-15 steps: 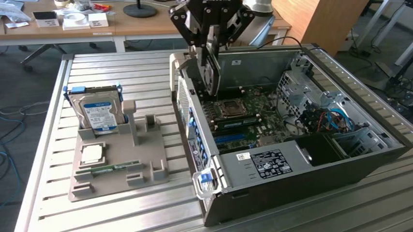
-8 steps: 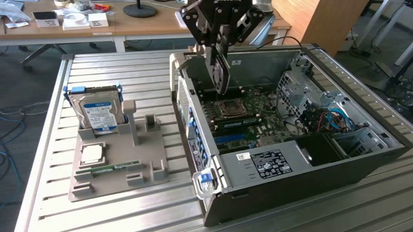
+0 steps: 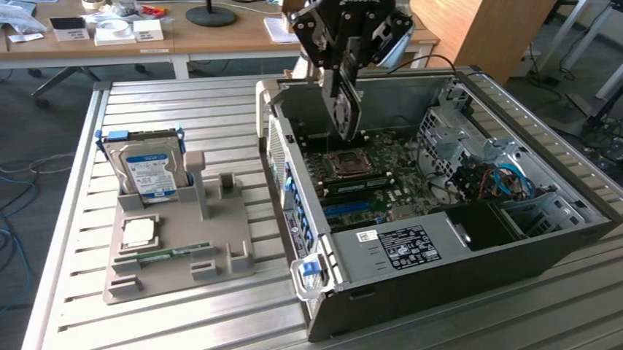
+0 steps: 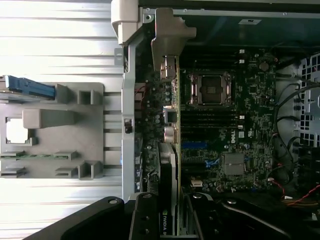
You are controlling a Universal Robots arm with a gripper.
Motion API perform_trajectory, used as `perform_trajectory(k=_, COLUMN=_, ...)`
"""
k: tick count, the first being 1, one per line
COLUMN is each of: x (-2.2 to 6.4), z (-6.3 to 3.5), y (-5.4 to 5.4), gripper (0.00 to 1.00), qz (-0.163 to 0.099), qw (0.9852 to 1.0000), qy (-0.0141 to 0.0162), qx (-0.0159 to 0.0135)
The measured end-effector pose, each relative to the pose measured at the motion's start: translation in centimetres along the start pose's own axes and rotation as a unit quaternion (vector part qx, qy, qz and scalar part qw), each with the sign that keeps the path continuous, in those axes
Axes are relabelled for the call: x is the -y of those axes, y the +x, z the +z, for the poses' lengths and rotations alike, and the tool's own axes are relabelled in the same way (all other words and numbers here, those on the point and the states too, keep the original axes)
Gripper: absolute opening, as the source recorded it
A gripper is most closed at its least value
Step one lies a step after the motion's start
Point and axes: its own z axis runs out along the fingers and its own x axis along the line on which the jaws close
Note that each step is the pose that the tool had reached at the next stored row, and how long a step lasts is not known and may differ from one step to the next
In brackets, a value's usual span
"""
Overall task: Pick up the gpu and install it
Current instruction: 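Pick up the gpu and move the gpu toward the slot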
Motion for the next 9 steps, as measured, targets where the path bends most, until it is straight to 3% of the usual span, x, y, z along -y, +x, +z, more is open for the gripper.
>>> perform_trajectory(k=9, x=-0.10, z=0.08, y=-2.6, gripper=0.27, qz=-0.004, qw=1.0000, qy=-0.0002, qx=-0.0002)
